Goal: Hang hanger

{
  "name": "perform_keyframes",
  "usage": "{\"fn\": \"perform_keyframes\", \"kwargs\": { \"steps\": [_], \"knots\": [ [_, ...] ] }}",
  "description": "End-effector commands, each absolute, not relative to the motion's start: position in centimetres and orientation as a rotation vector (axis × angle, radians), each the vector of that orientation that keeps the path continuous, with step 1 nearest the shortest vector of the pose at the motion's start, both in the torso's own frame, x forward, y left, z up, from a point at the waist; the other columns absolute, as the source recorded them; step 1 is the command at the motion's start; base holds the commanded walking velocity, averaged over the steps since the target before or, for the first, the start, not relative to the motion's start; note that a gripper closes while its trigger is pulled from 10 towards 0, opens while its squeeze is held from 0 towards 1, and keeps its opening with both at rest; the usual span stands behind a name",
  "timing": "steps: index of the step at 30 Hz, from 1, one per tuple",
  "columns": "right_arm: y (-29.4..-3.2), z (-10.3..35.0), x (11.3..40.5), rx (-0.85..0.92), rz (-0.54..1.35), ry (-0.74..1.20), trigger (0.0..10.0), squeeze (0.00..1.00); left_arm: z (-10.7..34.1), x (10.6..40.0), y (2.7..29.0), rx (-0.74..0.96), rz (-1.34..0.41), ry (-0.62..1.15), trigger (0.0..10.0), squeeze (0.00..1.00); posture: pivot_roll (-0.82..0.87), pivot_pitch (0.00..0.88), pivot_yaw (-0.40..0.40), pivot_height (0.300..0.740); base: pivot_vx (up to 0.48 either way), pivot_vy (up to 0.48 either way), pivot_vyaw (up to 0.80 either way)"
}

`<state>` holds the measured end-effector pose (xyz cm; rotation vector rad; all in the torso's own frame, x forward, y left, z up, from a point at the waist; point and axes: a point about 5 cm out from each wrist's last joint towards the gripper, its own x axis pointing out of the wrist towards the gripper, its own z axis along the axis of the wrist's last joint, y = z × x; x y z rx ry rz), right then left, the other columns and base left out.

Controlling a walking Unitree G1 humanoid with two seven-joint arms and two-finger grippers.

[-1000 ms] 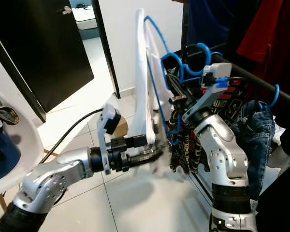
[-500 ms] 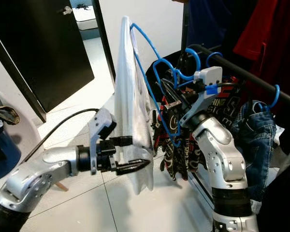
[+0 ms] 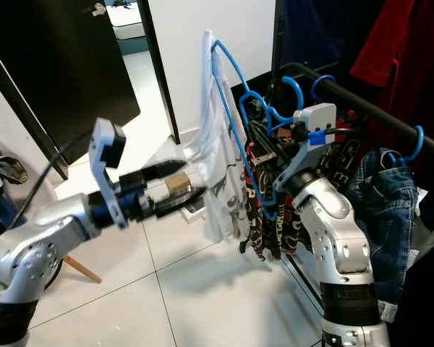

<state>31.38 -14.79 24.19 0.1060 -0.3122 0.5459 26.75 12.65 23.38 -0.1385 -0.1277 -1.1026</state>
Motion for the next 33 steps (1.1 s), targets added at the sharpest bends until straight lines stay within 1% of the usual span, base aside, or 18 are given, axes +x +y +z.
{"fn": "perform_keyframes", "kwargs": {
  "steps": [1, 2, 3, 4, 5, 6, 8, 10, 11, 12, 16, 19, 21, 27, 29, 30, 33],
  "knots": [
    [-14.5, 24.5, 31.2, 0.095, 0.557, -0.352, 10.0, 0.0, 23.5, 27.4, 13.4, -0.118, -1.051, -0.136, 10.0, 0.38, 0.01, 0.0, 0.028, 0.74, 0.0, 0.0, 0.0],
    [-14.5, 24.5, 31.2, 0.095, 0.557, -0.352, 10.0, 0.0, 23.5, 27.4, 13.4, -0.118, -1.051, -0.136, 10.0, 0.38, 0.01, 0.0, 0.028, 0.74, 0.0, 0.0, 0.0],
    [-14.3, 24.4, 31.0, 0.082, 0.573, -0.345, 10.0, 0.0, 23.8, 28.2, 13.5, -0.118, -0.978, -0.167, 10.0, 0.0, 0.01, 0.0, 0.028, 0.74, 0.0, 0.0, 0.0],
    [-14.1, 24.2, 30.9, 0.072, 0.589, -0.34, 10.0, 0.0, 24.1, 29.1, 13.7, -0.123, -0.893, -0.198, 10.0, 0.0, 0.01, 0.0, 0.028, 0.74, 0.0, 0.0, 0.0],
    [-14.1, 24.2, 30.9, 0.072, 0.589, -0.34, 10.0, 0.0, 24.1, 29.1, 13.7, -0.123, -0.893, -0.198, 10.0, 0.0, 0.01, 0.0, 0.028, 0.74, 0.0, 0.0, 0.0],
    [-13.9, 24.1, 30.7, 0.065, 0.603, -0.335, 10.0, 0.0, 24.4, 30.0, 13.9, -0.122, -0.791, -0.235, 10.0, 0.0, 0.02, 0.0, 0.03, 0.74, 0.0, 0.0, 0.0],
    [-13.9, 24.1, 30.7, 0.065, 0.603, -0.335, 10.0, 0.0, 24.4, 30.0, 13.9, -0.122, -0.791, -0.235, 10.0, 0.0, 0.02, 0.0, 0.03, 0.74, 0.0, 0.0, 0.0],
    [-13.5, 23.8, 30.3, 0.056, 0.635, -0.323, 10.0, 0.0, 25.3, 31.7, 14.7, -0.162, -0.584, -0.329, 10.0, 0.0, 0.01, 0.0, 0.03, 0.74, 0.0, 0.0, 0.0],
    [-13.5, 23.8, 30.3, 0.056, 0.635, -0.323, 10.0, 0.0, 25.3, 31.7, 14.7, -0.162, -0.584, -0.329, 10.0, 0.0, 0.01, 0.0, 0.03, 0.74, 0.0, 0.0, 0.0],
    [-13.3, 23.7, 30.1, 0.054, 0.648, -0.318, 10.0, 0.0, 25.8, 32.1, 14.9, -0.19, -0.536, -0.373, 10.0, 0.0, 0.01, 0.0, 0.03, 0.74, 0.0, 0.0, 0.0],
    [-12.8, 23.5, 30.0, 0.051, 0.673, -0.312, 10.0, 0.0, 26.3, 32.4, 14.4, -0.204, -0.53, -0.422, 10.0, 0.0, 0.01, 0.0, 0.03, 0.74, 0.0, 0.0, 0.0],
    [-12.2, 23.6, 29.8, 0.046, 0.695, -0.311, 10.0, 0.0, 25.8, 32.6, 14.1, -0.199, -0.536, -0.412, 10.0, 0.0, 0.01, 0.0, 0.032, 0.74, 0.0, 0.0, 0.0],
    [-12.0, 23.6, 29.7, 0.047, 0.707, -0.313, 10.0, 0.0, 25.1, 32.8, 13.8, -0.225, -0.538, -0.391, 10.0, 0.0, 0.0, 0.0, 0.034, 0.74, 0.0, 0.0, 0.0],
    [-11.7, 23.7, 29.5, 0.045, 0.722, -0.314, 10.0, 0.0, 24.2, 33.0, 13.3, -0.236, -0.537, -0.368, 10.0, 0.0, 0.0, 0.0, 0.036, 0.74, 0.0, 0.0, 0.0],
    [-11.6, 23.8, 29.4, 0.045, 0.727, -0.315, 10.0, 0.0, 23.9, 33.2, 13.2, -0.229, -0.522, -0.369, 10.0, 0.0, -0.01, 0.0, 0.036, 0.74, 0.0, 0.0, 0.0],
    [-11.6, 23.9, 29.2, 0.044, 0.734, -0.319, 10.0, 0.0, 23.7, 33.7, 13.7, -0.225, -0.457, -0.383, 10.0, 0.0, -0.01, 0.0, 0.033, 0.74, 0.0, 0.0, 0.0],
    [-11.6, 23.9, 29.1, 0.044, 0.738, -0.32, 10.0, 0.0, 23.8, 34.0, 14.5, -0.219, -0.402, -0.394, 10.0, 0.0, -0.01, 0.0, 0.033, 0.74, 0.0, 0.0, 0.0]
  ]
}}
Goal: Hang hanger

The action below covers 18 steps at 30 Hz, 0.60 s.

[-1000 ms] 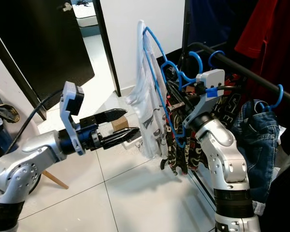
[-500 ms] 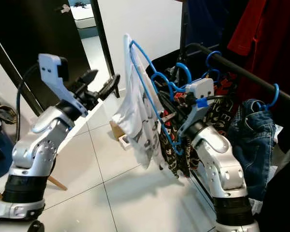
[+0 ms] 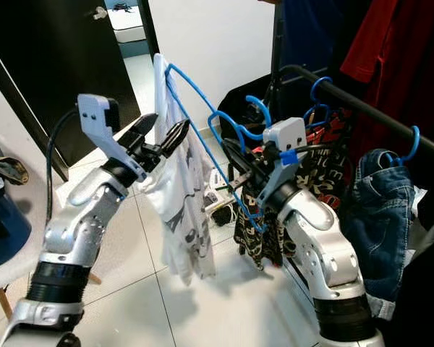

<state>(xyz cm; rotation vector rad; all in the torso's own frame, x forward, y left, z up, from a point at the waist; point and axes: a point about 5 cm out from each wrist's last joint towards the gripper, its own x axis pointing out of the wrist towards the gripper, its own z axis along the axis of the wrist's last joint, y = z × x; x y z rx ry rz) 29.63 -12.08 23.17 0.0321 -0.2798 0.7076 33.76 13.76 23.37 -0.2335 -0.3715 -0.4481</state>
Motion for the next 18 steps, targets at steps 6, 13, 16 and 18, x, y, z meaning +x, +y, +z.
{"fn": "perform_keyframes", "kwargs": {
  "steps": [6, 13, 16, 18],
  "knots": [
    [-11.65, 23.76, 28.99, 0.037, 0.744, -0.313, 10.0, 0.0, 24.4, 34.09, 15.41, -0.21, -0.367, -0.424, 10.0, 0.0, -0.01, 0.0, 0.034, 0.74, 0.0, 0.0, 0.0],
    [-11.65, 23.73, 28.97, 0.037, 0.743, -0.312, 10.0, 0.0, 24.47, 34.11, 15.66, -0.209, -0.361, -0.427, 10.0, 0.0, -0.01, 0.0, 0.034, 0.74, 0.0, 0.0, 0.0],
    [-11.47, 23.74, 28.88, 0.04, 0.752, -0.314, 10.0, 0.0, 23.96, 34.2, 15.52, -0.209, -0.381, -0.416, 0.0, 0.0, -0.01, 0.0, 0.036, 0.74, 0.0, 0.0, 0.0],
    [-11.4, 23.78, 28.82, 0.043, 0.756, -0.315, 10.0, 0.0, 23.83, 34.28, 15.38, -0.209, -0.386, -0.416, 0.0, 0.0, -0.01, 0.0, 0.036, 0.74, 0.0, 0.0, 0.0]
  ]
}}
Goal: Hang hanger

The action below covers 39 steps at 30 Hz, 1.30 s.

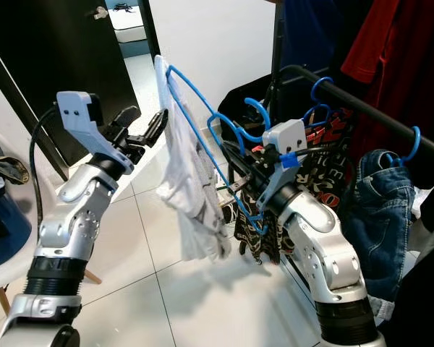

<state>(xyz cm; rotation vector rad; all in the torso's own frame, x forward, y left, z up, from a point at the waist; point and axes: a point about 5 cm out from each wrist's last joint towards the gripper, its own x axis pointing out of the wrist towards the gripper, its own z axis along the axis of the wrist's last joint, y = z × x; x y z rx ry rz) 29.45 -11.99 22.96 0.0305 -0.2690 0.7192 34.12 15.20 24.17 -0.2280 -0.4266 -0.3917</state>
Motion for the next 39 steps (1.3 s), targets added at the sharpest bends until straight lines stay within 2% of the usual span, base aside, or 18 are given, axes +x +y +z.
{"fn": "perform_keyframes", "kwargs": {
  "steps": [1, 3, 4, 22, 23, 39],
  "knots": [
    [-11.4, 23.8, 28.8, 0.045, 0.758, -0.315, 10.0, 0.0, 23.8, 34.3, 15.3, -0.208, -0.387, -0.417, 0.6, 0.0, -0.01, 0.0, 0.036, 0.74, 0.0, 0.0, 0.0],
    [-11.3, 23.8, 28.7, 0.046, 0.762, -0.316, 10.0, 0.0, 23.7, 34.5, 15.3, -0.205, -0.385, -0.416, 0.6, 0.0, -0.02, 0.0, 0.041, 0.74, 0.0, 0.0, 0.0],
    [-11.2, 23.9, 28.6, 0.047, 0.771, -0.316, 10.0, 0.0, 23.7, 34.6, 15.3, -0.197, -0.385, -0.413, 10.0, 0.0, -0.02, 0.0, 0.045, 0.74, 0.0, 0.0, 0.0],
    [-10.3, 23.9, 27.9, 0.062, 0.817, -0.316, 10.0, 0.0, 24.1, 35.3, 14.6, -0.179, -0.412, -0.423, 10.0, 0.0, -0.03, 0.0, 0.055, 0.74, 0.0, 0.0, 0.0],
    [-10.3, 23.9, 27.9, 0.063, 0.818, -0.316, 10.0, 0.0, 24.1, 35.3, 14.7, -0.178, -0.408, -0.425, 0.0, 0.0, -0.03, 0.0, 0.056, 0.74, 0.0, 0.0, 0.0],
    [-10.5, 23.7, 27.8, 0.057, 0.807, -0.305, 10.0, 0.0, 24.5, 35.4, 15.5, -0.168, -0.394, -0.445, 0.0, 0.0, -0.03, 0.0, 0.058, 0.74, 0.0, 0.0, 0.0]
  ]
}}
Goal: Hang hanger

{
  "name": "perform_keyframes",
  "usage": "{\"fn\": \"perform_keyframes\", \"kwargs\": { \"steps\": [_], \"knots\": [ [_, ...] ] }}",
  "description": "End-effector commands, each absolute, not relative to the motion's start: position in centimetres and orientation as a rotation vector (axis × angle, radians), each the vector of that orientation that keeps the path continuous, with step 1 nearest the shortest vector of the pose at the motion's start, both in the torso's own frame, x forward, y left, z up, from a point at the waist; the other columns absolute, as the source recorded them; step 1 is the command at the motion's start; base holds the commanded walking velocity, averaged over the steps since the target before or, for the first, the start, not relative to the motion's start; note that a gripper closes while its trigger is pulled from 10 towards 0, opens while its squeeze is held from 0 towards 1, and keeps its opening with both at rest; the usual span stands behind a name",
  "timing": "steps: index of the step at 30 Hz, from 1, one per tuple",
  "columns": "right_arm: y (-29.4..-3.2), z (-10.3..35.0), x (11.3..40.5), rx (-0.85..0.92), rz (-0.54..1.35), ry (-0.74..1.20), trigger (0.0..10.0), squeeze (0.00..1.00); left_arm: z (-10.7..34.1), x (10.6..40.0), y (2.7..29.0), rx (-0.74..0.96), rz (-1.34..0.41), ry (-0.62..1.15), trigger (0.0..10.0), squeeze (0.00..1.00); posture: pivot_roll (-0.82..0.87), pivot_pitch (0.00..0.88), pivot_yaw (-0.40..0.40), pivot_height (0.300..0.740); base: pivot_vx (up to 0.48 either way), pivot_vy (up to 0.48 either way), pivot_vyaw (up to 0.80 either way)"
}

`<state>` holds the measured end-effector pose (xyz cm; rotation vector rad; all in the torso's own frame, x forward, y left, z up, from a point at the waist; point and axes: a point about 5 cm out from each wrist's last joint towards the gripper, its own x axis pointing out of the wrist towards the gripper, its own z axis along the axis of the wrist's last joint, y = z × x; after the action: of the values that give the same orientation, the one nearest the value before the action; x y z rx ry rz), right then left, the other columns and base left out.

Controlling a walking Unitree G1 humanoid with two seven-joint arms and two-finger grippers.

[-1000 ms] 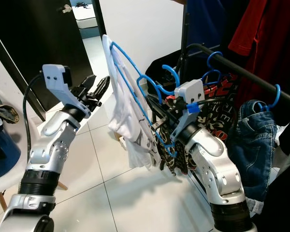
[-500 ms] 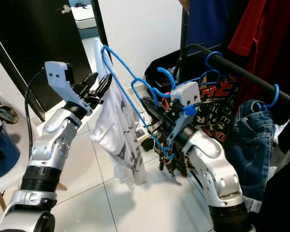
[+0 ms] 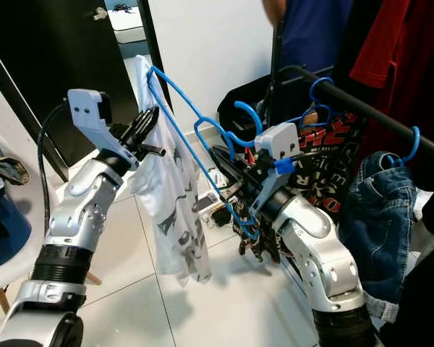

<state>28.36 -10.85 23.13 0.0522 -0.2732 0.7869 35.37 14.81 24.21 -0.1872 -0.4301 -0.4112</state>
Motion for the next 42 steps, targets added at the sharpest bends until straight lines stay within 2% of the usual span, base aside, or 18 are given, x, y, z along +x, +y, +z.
{"fn": "perform_keyframes", "kwargs": {
  "steps": [1, 7, 8, 9, 10, 11, 13, 14, 15, 21, 22, 23, 41, 42],
  "knots": [
    [-10.5, 23.6, 27.8, 0.052, 0.807, -0.299, 10.0, 0.0, 24.6, 35.4, 15.5, -0.169, -0.395, -0.448, 0.0, 0.0, -0.03, 0.0, 0.058, 0.74, 0.0, 0.0, 0.0],
    [-10.9, 22.7, 28.3, -0.006, 0.767, -0.243, 10.0, 0.0, 25.0, 35.4, 15.4, -0.171, -0.413, -0.458, 0.0, 0.0, -0.03, 0.0, 0.059, 0.74, 0.0, 0.0, 0.0],
    [-11.1, 22.4, 28.6, -0.017, 0.742, -0.223, 10.0, 0.0, 25.1, 35.4, 15.1, -0.171, -0.441, -0.458, 2.2, 0.0, -0.03, 0.0, 0.06, 0.74, 0.0, 0.0, 0.0],
    [-11.1, 22.4, 28.6, -0.017, 0.742, -0.223, 10.0, 0.0, 25.1, 35.4, 15.1, -0.171, -0.441, -0.458, 2.2, 0.0, -0.03, 0.0, 0.06, 0.74, 0.0, 0.0, 0.0],
    [-11.2, 22.2, 28.7, -0.022, 0.728, -0.212, 10.0, 0.0, 25.1, 35.3, 14.9, -0.17, -0.462, -0.457, 2.7, 0.0, -0.03, 0.0, 0.06, 0.74, 0.0, 0.0, 0.0],
    [-11.3, 22.2, 28.8, -0.018, 0.722, -0.211, 10.0, 0.0, 25.0, 35.3, 14.7, -0.167, -0.478, -0.45, 10.0, 0.0, -0.03, 0.0, 0.06, 0.74, 0.0, 0.0, 0.0],
    [-11.3, 22.3, 28.8, -0.016, 0.72, -0.211, 10.0, 0.0, 25.0, 35.2, 14.5, -0.165, -0.488, -0.446, 10.0, 0.0, -0.03, 0.0, 0.06, 0.74, 0.0, 0.0, 0.0],
    [-11.3, 22.3, 28.8, -0.014, 0.721, -0.214, 10.0, 0.0, 24.7, 35.2, 14.3, -0.161, -0.494, -0.426, 10.0, 0.08, -0.03, 0.0, 0.06, 0.74, 0.0, 0.0, 0.0],
    [-11.3, 22.3, 28.8, -0.014, 0.721, -0.214, 10.0, 0.0, 24.7, 35.2, 14.2, -0.16, -0.494, -0.421, 10.0, 1.0, -0.03, 0.0, 0.06, 0.74, 0.0, 0.0, 0.0],
    [-11.2, 22.4, 28.8, -0.011, 0.73, -0.22, 10.0, 0.0, 24.5, 35.2, 14.1, -0.164, -0.493, -0.421, 10.0, 1.0, -0.02, 0.0, 0.057, 0.74, 0.0, 0.0, 0.0],
    [-11.2, 22.5, 28.8, -0.011, 0.733, -0.222, 10.0, 0.0, 24.5, 35.2, 14.1, -0.163, -0.489, -0.421, 10.0, 0.87, -0.02, 0.0, 0.056, 0.74, 0.0, 0.0, 0.0],
    [-11.1, 22.5, 28.7, -0.01, 0.737, -0.225, 10.0, 0.0, 24.5, 35.3, 14.2, -0.16, -0.486, -0.421, 10.0, 0.0, -0.02, 0.0, 0.056, 0.74, 0.0, 0.0, 0.0],
    [-11.1, 22.5, 28.6, -0.01, 0.735, -0.229, 10.0, 0.0, 24.1, 35.6, 16.1, -0.134, -0.434, -0.403, 10.0, 0.0, -0.03, 0.0, 0.066, 0.74, 0.0, 0.0, 0.0],
    [-11.1, 22.5, 28.6, -0.01, 0.734, -0.229, 10.0, 0.0, 24.1, 35.6, 16.2, -0.137, -0.426, -0.401, 7.0, 0.0, -0.03, 0.0, 0.066, 0.74, 0.0, 0.0, 0.0]
  ]
}}
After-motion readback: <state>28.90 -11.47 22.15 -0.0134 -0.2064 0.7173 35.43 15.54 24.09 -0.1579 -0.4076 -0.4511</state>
